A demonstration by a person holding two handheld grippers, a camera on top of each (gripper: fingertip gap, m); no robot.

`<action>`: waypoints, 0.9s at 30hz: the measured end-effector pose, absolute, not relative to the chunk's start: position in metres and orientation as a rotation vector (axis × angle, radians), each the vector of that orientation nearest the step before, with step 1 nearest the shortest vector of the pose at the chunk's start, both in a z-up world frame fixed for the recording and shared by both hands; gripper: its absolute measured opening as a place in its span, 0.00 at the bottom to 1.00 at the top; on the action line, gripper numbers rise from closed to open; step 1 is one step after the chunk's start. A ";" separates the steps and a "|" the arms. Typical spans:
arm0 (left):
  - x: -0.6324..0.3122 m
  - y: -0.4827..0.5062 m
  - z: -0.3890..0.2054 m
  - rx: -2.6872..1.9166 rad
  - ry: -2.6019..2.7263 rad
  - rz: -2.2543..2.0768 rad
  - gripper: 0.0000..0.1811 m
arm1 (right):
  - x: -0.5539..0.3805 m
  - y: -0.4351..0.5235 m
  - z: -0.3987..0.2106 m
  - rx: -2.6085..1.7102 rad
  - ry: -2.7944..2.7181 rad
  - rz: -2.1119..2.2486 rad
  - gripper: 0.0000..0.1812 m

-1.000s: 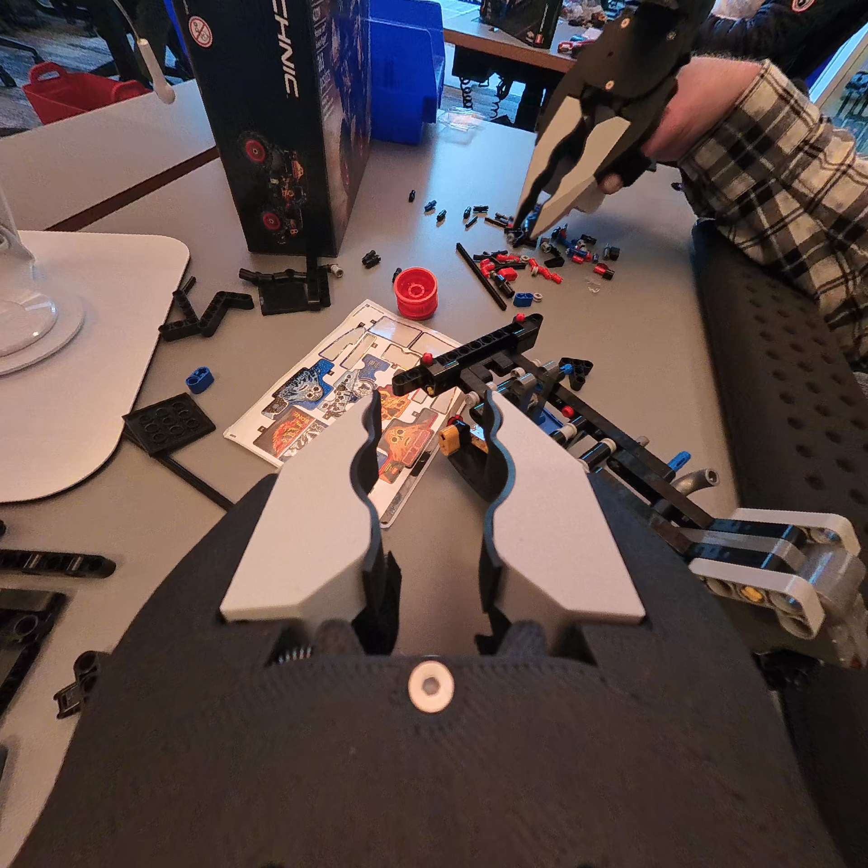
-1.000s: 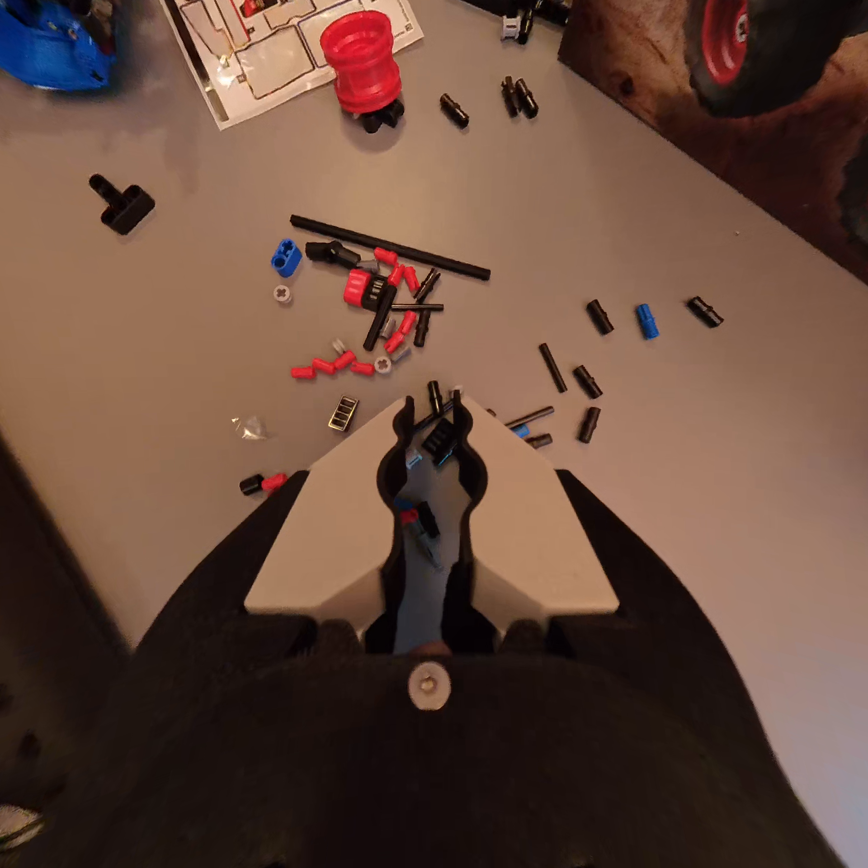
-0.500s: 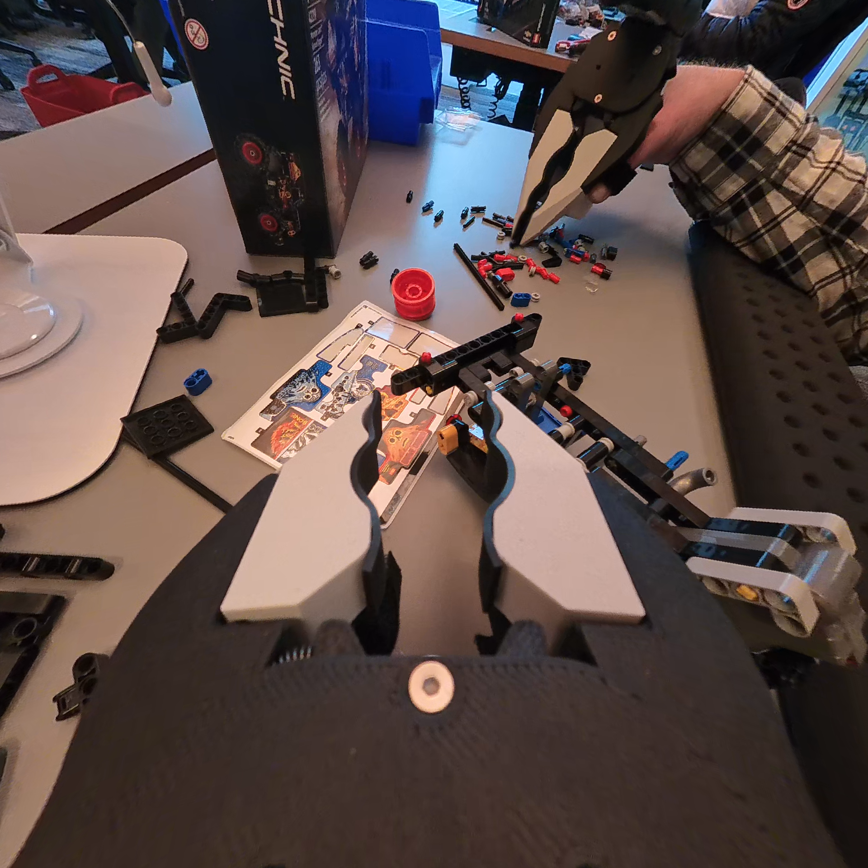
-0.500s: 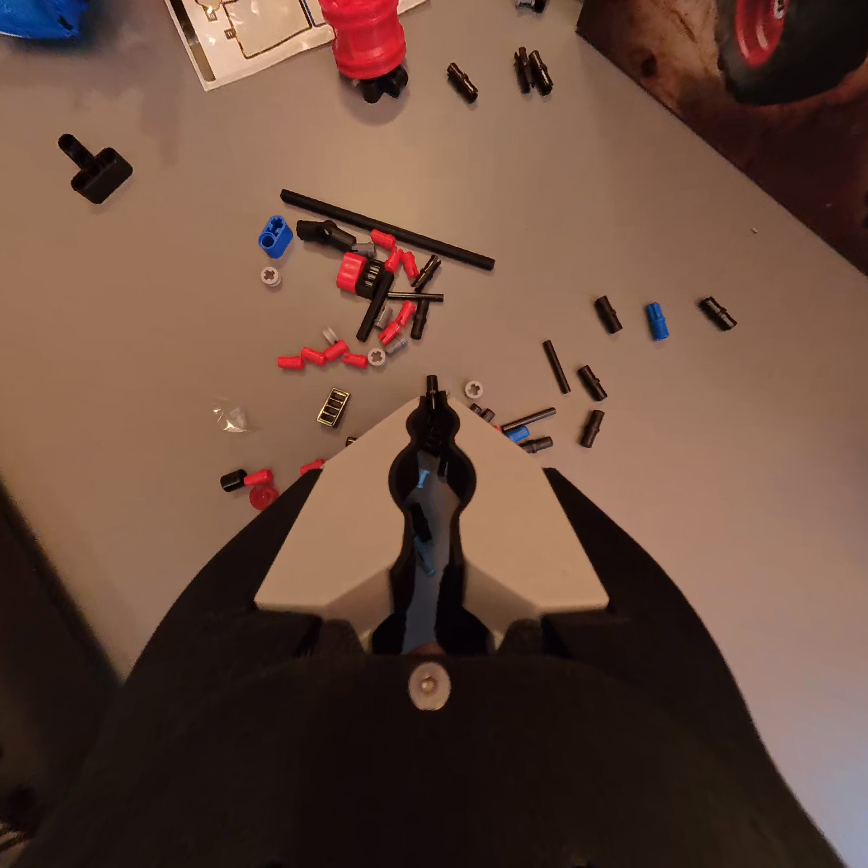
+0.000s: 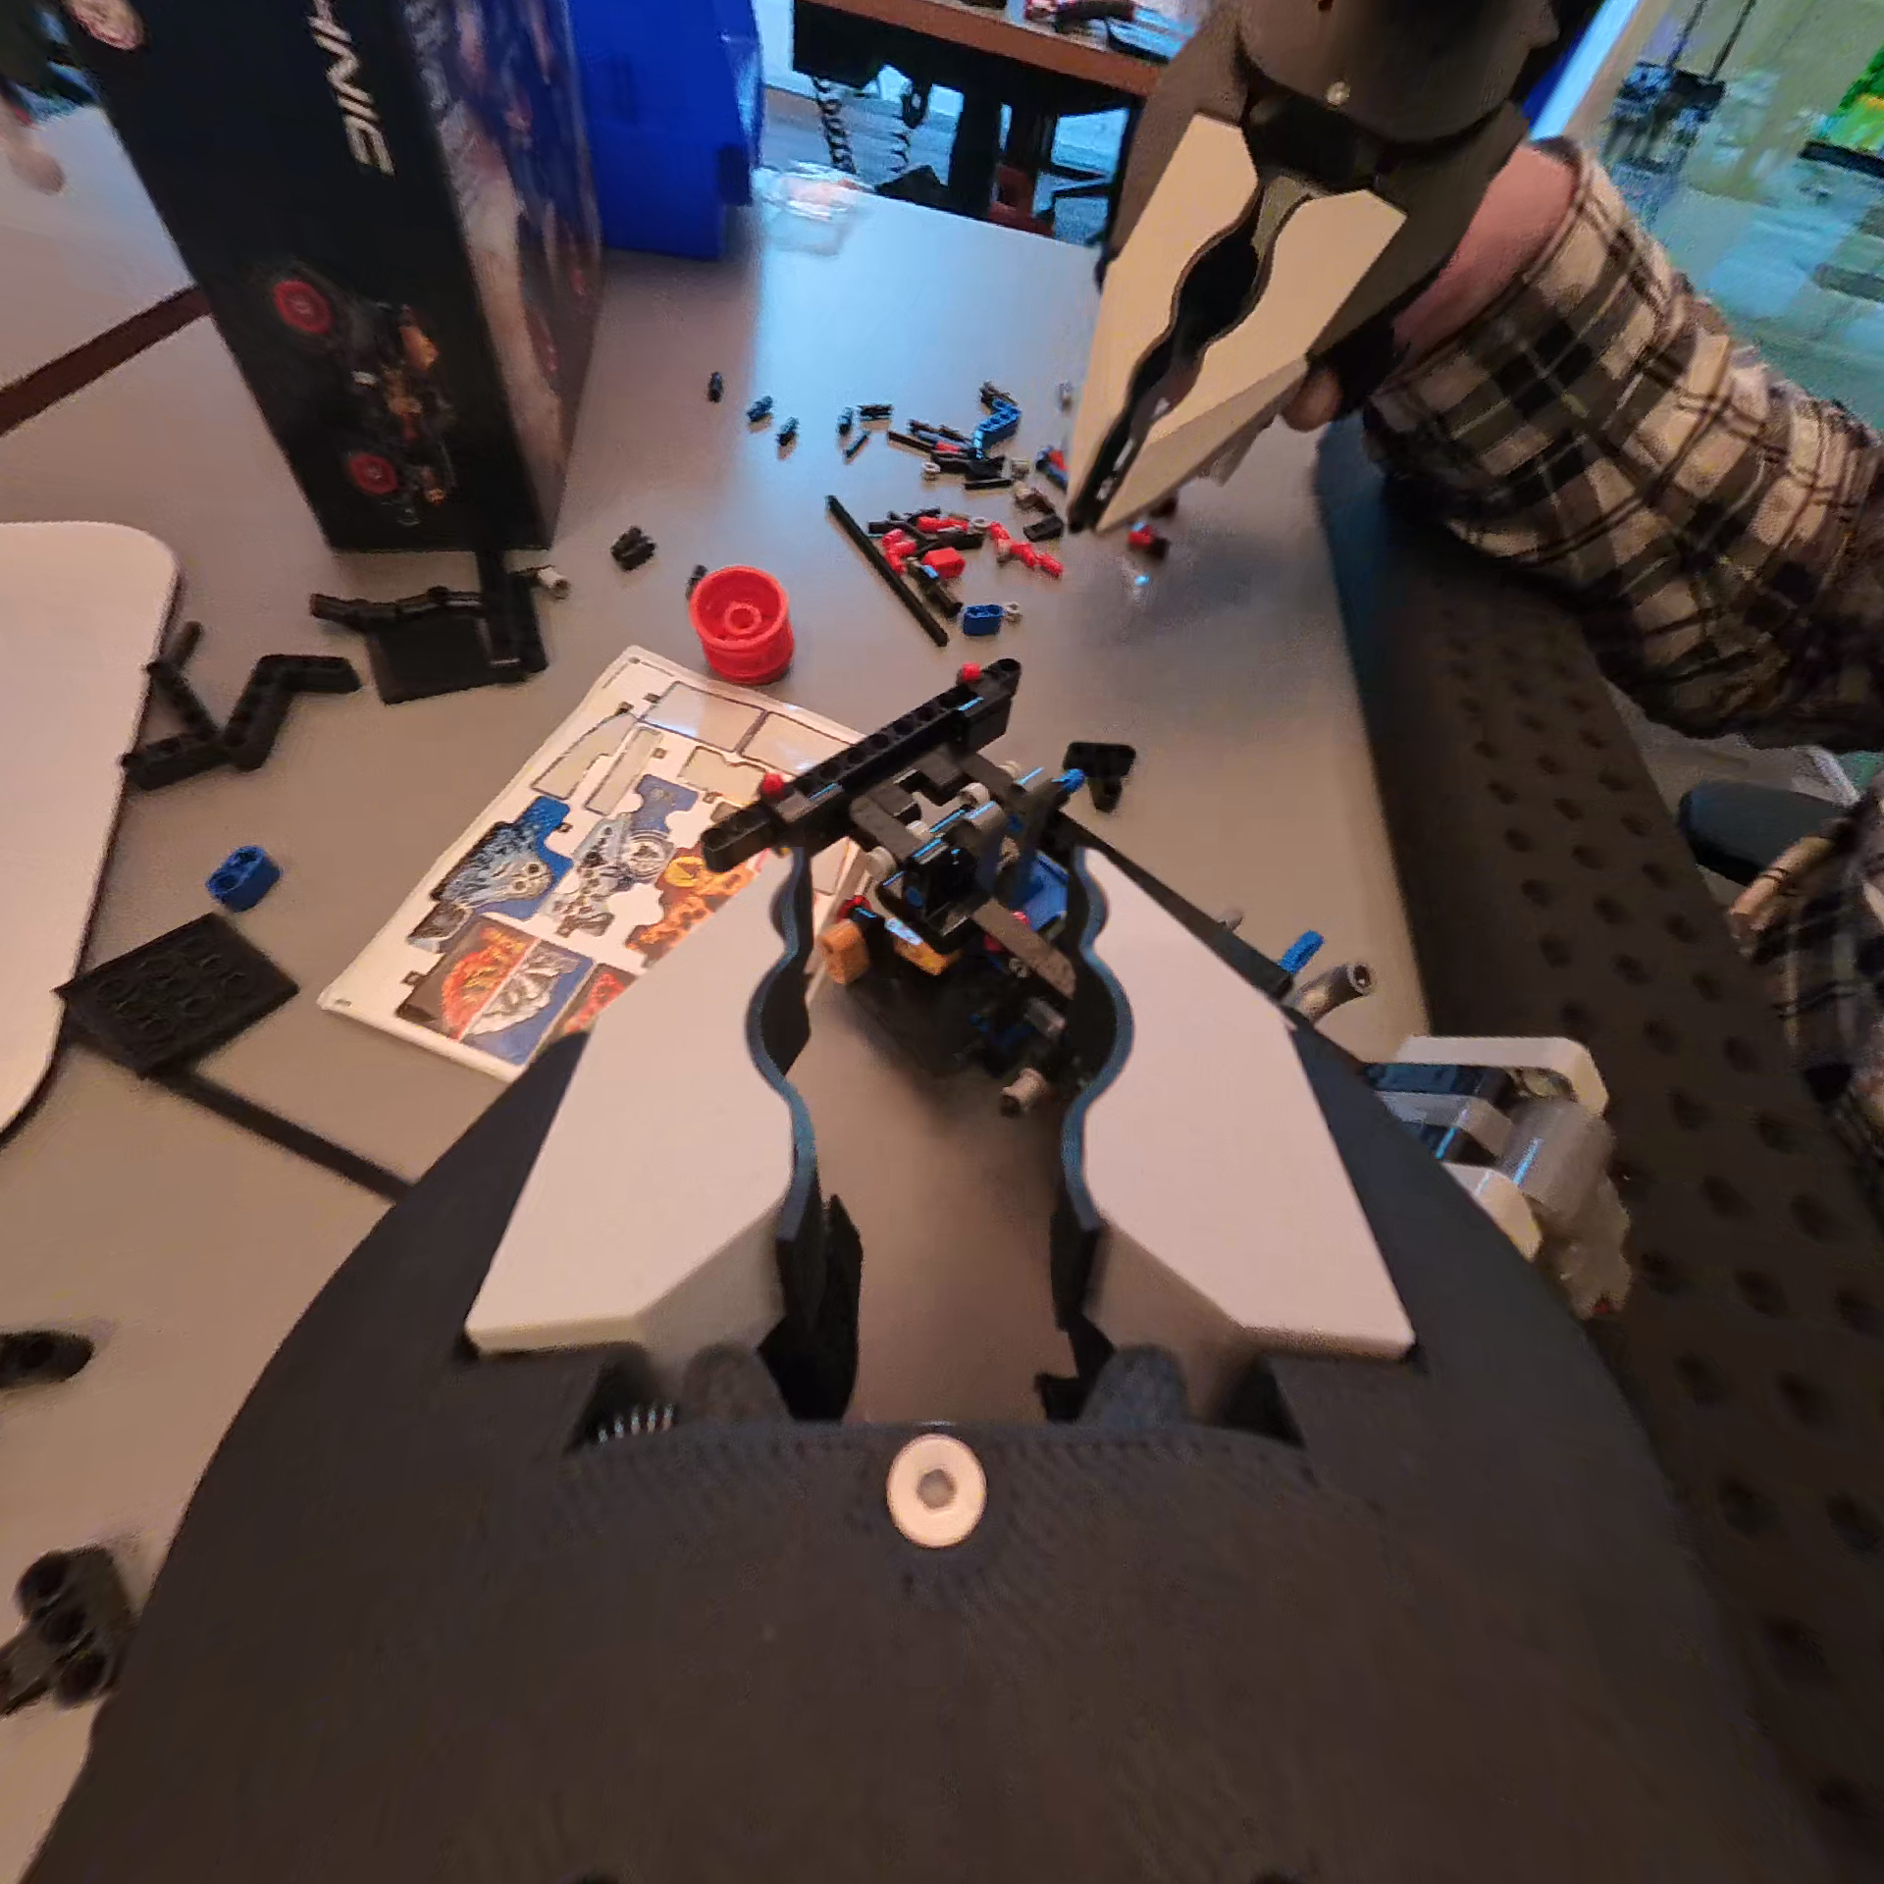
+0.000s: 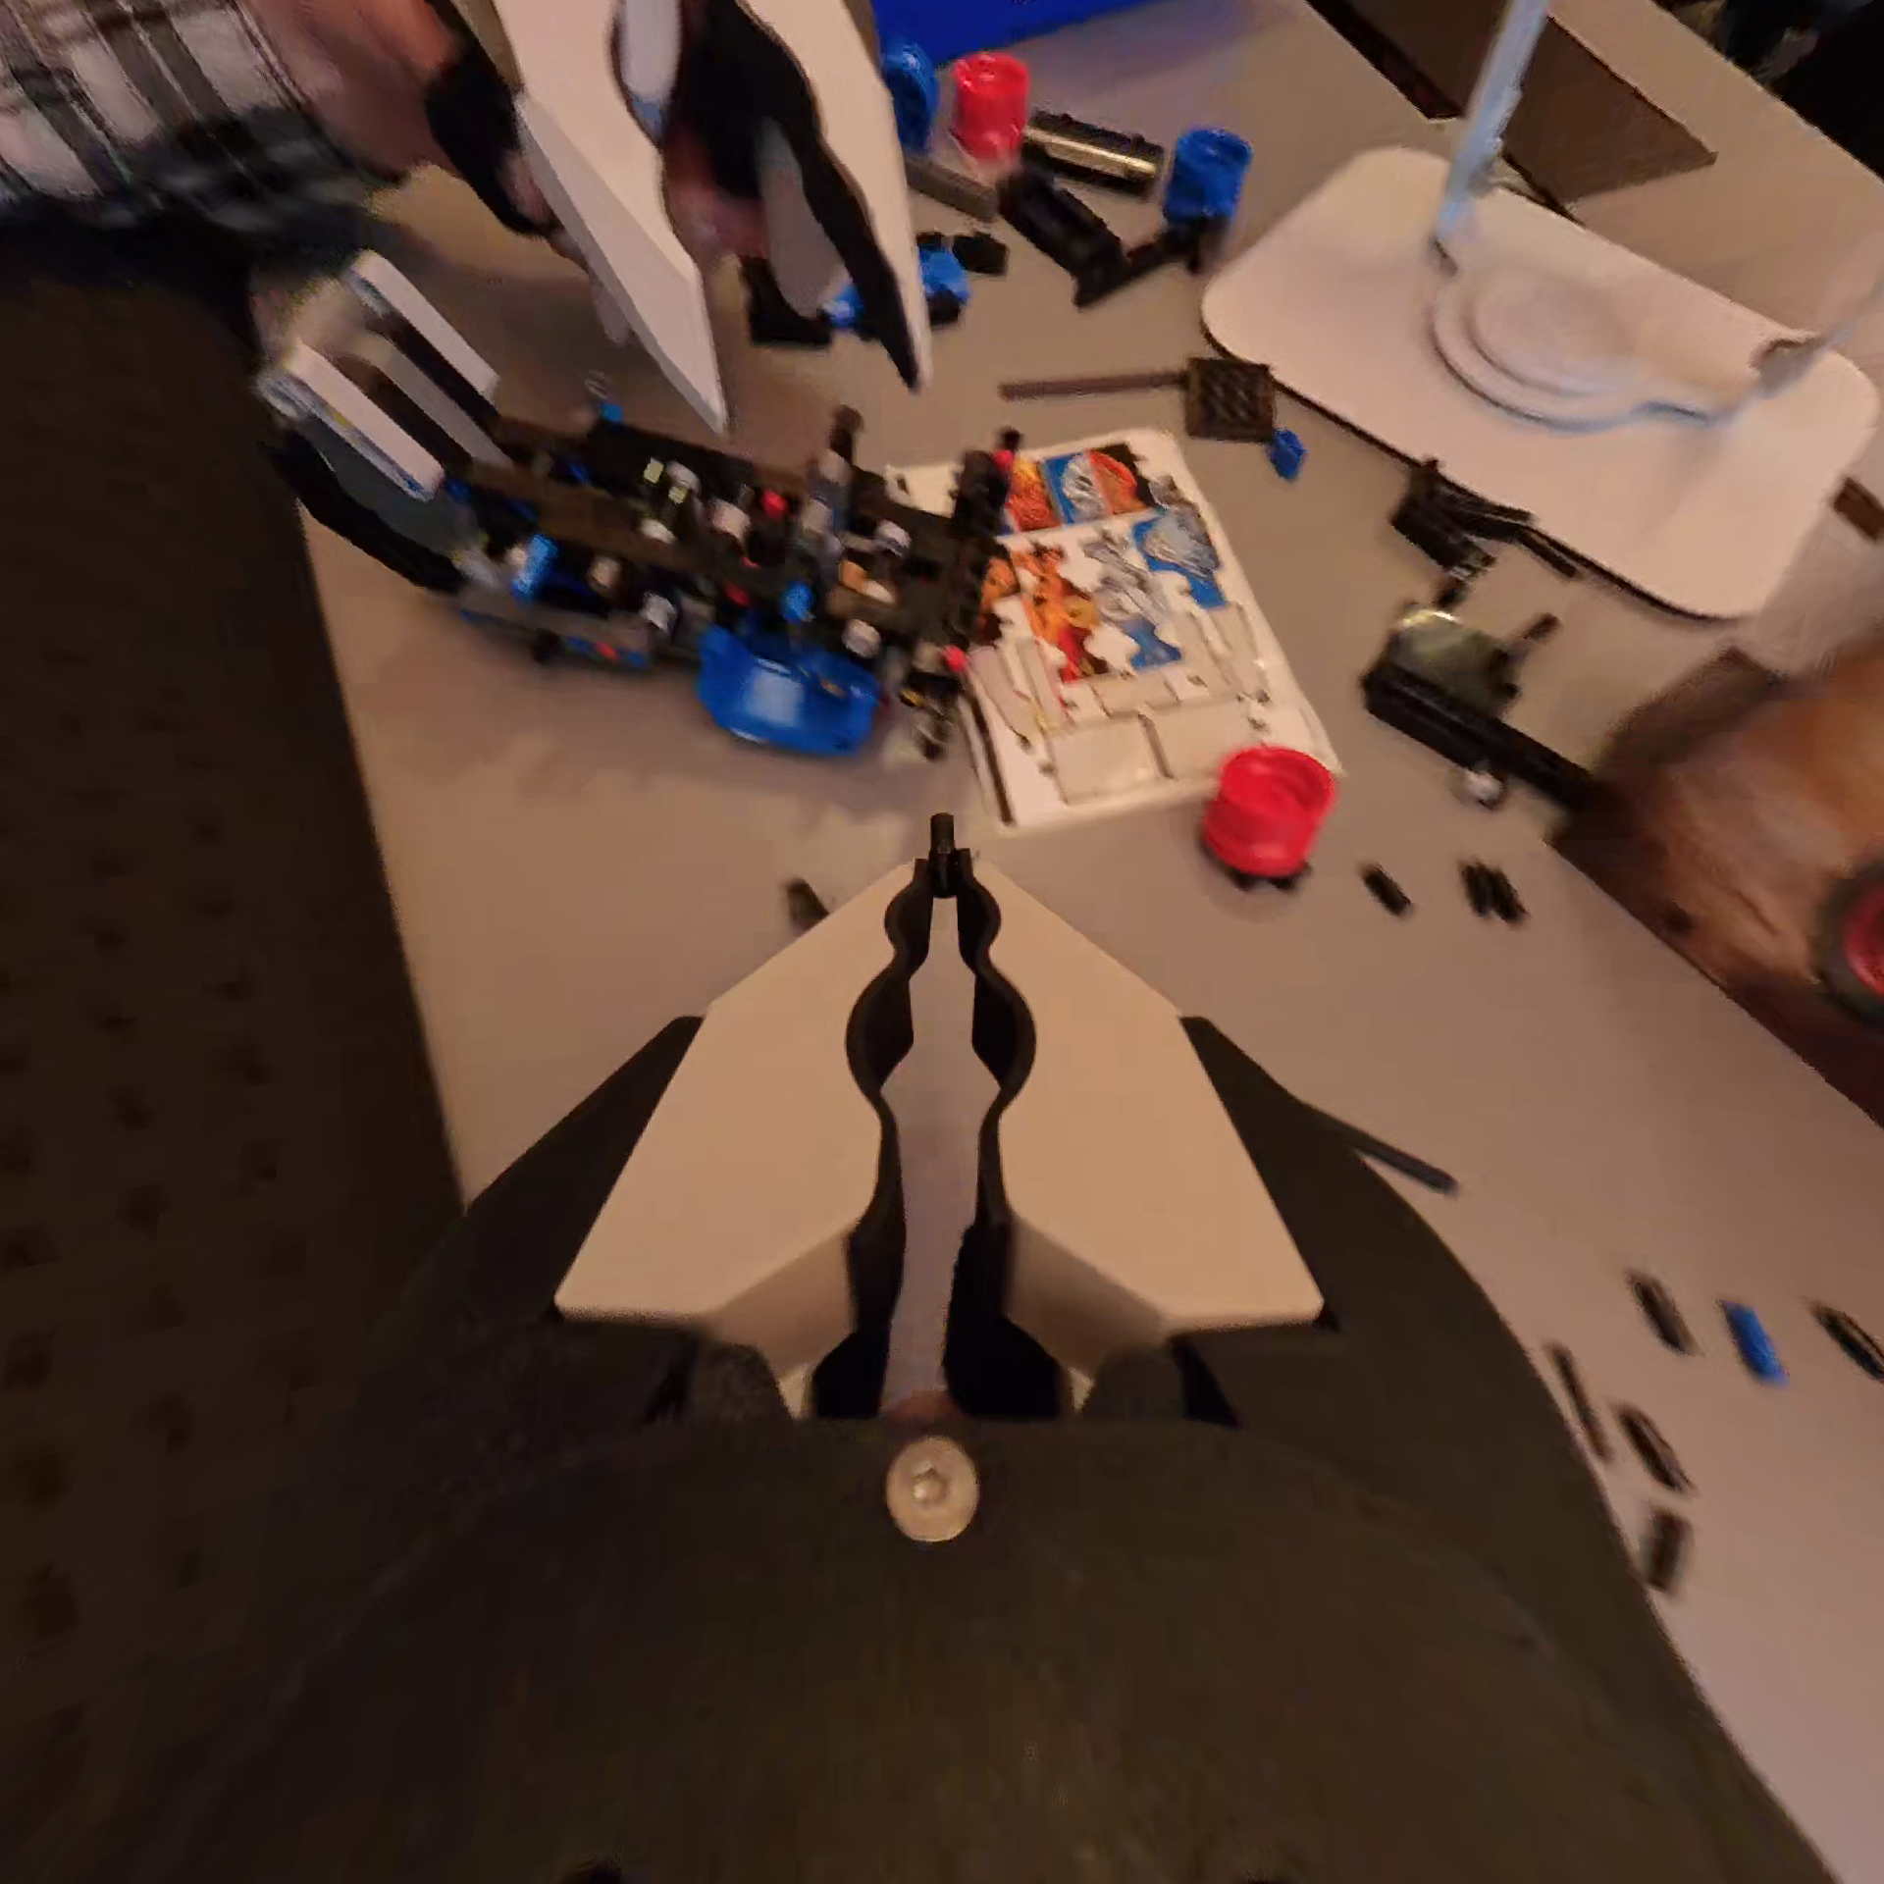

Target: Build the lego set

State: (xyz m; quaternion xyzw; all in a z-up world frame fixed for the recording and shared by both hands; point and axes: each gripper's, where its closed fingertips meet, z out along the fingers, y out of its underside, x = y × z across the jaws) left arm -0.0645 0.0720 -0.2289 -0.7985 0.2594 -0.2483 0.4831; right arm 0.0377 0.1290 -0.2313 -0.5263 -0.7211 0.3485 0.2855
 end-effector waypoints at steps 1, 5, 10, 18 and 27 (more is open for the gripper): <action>-0.062 0.072 -0.231 -1.955 0.648 -0.608 0.27 | 0.031 0.117 -0.233 -1.405 -1.935 0.950 0.01; -0.055 0.072 -0.244 -2.014 0.683 -0.615 0.29 | 0.007 0.088 -0.241 -1.435 -1.920 0.992 0.01; -0.053 0.074 -0.250 -2.059 0.643 -0.642 0.30 | -0.009 0.074 -0.254 -1.488 -1.907 1.004 0.01; -0.048 0.076 -0.254 -2.081 0.579 -0.676 0.29 | -0.019 0.072 -0.255 -1.508 -1.851 1.011 0.01; -0.046 0.076 -0.255 -2.074 0.543 -0.702 0.28 | -0.018 0.070 -0.258 -1.513 -1.861 0.978 0.01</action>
